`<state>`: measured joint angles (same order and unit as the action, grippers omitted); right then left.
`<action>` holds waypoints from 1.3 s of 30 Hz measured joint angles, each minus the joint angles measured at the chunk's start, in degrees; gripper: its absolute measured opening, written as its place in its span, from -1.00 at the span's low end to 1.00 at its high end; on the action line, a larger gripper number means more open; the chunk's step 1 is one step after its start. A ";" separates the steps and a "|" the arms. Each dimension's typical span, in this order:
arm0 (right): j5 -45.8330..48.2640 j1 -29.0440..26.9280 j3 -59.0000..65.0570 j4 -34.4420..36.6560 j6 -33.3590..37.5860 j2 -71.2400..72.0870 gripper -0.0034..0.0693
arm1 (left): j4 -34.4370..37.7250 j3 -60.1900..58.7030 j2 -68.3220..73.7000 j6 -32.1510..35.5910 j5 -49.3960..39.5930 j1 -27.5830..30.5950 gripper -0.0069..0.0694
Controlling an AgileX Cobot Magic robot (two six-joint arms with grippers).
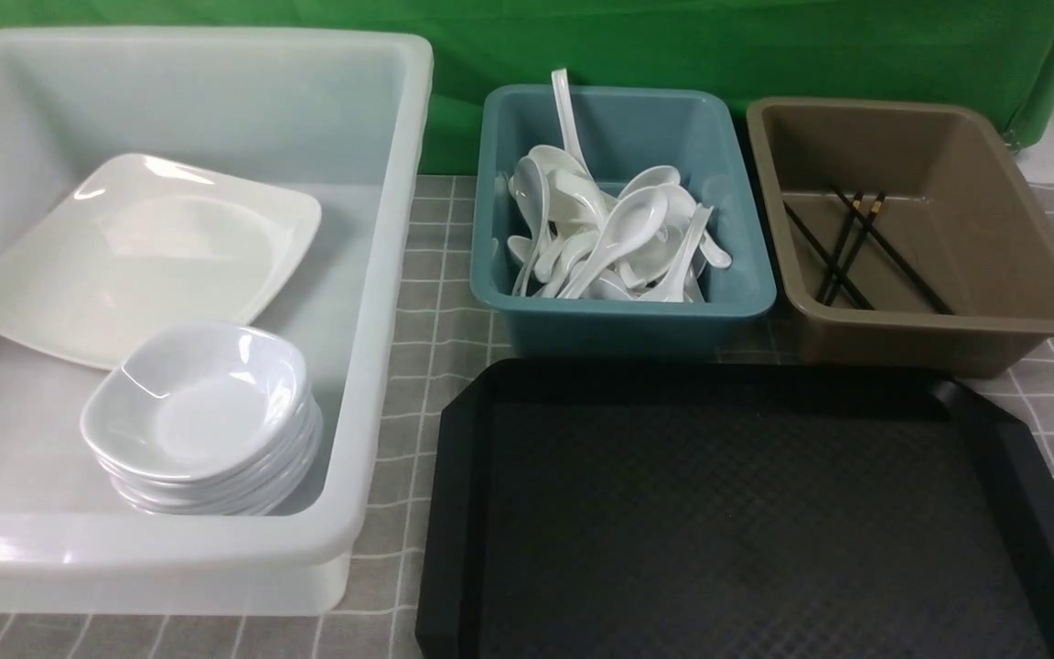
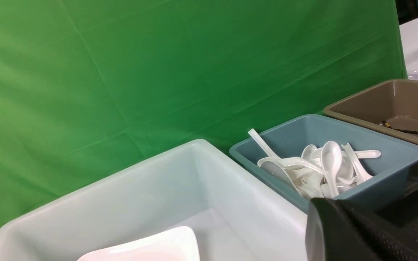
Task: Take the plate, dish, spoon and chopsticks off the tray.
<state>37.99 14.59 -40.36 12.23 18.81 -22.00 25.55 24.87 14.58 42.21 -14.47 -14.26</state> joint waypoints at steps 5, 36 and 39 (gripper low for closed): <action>-14.45 -7.72 19.40 0.51 2.03 10.67 -0.86 | -0.01 -0.02 0.00 0.00 -0.06 0.00 -0.80; -23.00 -10.56 40.66 0.99 -7.24 21.90 -0.79 | -0.43 -0.07 -0.06 0.00 -0.24 0.00 -0.80; -23.00 -10.56 40.66 0.99 -7.24 21.90 -0.78 | -0.43 -0.07 -0.06 0.00 -0.24 0.00 -0.80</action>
<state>14.99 4.03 0.31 13.22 11.57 -0.10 25.12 24.81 14.52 42.21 -14.72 -14.26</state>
